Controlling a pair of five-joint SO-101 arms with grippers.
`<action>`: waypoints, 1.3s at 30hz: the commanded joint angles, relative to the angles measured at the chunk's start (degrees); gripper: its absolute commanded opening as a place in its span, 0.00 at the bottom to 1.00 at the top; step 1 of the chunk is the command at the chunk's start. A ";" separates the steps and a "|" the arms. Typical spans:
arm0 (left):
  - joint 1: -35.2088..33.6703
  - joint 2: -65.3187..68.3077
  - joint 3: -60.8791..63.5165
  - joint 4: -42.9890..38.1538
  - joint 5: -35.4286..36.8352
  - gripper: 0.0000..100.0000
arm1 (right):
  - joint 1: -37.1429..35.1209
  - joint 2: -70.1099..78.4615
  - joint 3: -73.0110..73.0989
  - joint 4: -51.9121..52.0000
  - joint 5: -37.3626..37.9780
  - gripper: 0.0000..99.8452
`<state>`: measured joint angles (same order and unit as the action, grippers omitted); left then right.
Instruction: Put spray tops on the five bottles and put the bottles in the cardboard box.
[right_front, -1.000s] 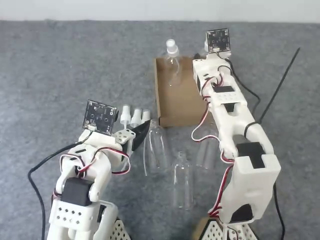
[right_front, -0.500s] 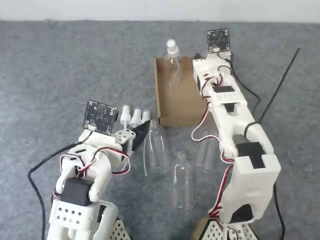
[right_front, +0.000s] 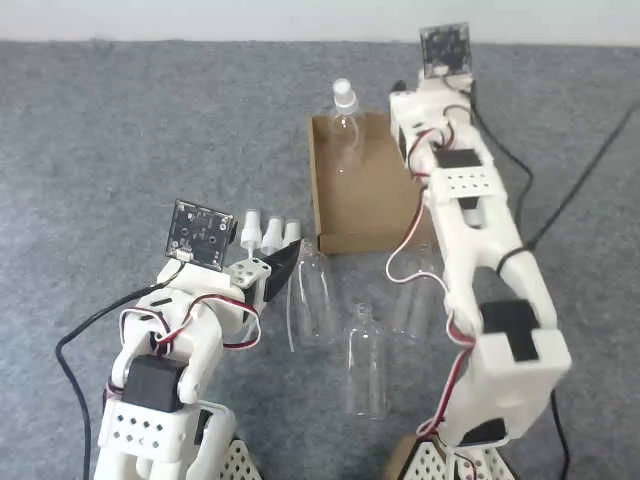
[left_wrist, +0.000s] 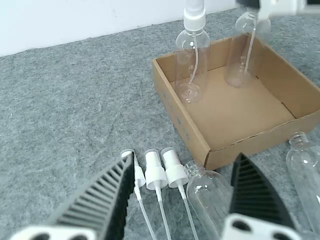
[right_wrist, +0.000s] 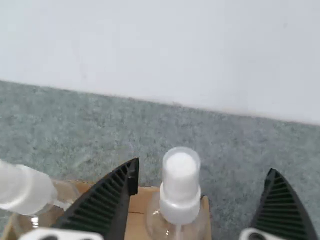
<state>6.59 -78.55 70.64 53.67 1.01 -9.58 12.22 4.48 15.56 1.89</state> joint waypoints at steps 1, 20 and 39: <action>-0.26 0.26 -0.40 -0.79 -0.35 0.29 | -0.40 -9.71 -4.57 6.20 0.26 0.33; -0.35 0.26 -0.40 -0.79 -0.35 0.29 | -1.36 -31.69 -3.87 69.85 -7.21 0.33; -0.35 0.35 -0.40 -0.79 -0.53 0.29 | -12.26 -32.13 37.19 51.21 -12.57 0.33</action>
<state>6.59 -78.55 70.64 53.67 1.01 -21.36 -17.05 38.95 72.09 -9.89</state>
